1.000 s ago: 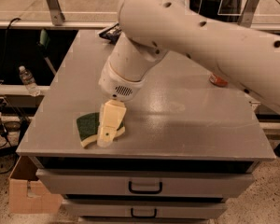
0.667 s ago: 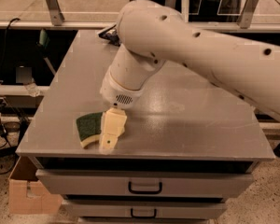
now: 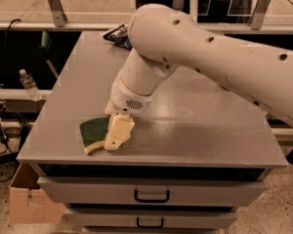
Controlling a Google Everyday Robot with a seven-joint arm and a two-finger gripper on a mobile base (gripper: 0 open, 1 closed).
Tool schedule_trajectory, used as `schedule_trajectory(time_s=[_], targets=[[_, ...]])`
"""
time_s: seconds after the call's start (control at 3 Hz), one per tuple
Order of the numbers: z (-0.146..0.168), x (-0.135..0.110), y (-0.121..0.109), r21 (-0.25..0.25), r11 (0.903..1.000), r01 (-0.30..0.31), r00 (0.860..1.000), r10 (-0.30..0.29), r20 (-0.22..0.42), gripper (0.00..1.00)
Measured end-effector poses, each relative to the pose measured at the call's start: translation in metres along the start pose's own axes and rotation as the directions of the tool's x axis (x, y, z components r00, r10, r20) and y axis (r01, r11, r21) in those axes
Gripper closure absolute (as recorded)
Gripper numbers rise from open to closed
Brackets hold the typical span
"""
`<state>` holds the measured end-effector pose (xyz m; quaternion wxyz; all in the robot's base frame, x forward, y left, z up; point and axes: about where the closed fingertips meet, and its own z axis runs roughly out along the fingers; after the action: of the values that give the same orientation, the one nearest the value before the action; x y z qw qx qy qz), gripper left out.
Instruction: Move sponge near blue chip bag
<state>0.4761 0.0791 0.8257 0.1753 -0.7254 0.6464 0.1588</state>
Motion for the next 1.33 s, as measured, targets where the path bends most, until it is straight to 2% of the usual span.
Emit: schedule_trajectory(time_s=[0.67,1.0,1.33], targets=[[-0.0015,-0.0007,-0.0017,-0.002,1.0000,0.001,1.000,-0.001,-0.004,0.87],[-0.0017,-0.0007,-0.0017,-0.002,1.0000,0.001,1.000,-0.001,-0.004,1.00],[-0.0023,-0.0009,-0.0020,-0.001,1.0000,0.001,1.000,-0.001,-0.004,1.00]])
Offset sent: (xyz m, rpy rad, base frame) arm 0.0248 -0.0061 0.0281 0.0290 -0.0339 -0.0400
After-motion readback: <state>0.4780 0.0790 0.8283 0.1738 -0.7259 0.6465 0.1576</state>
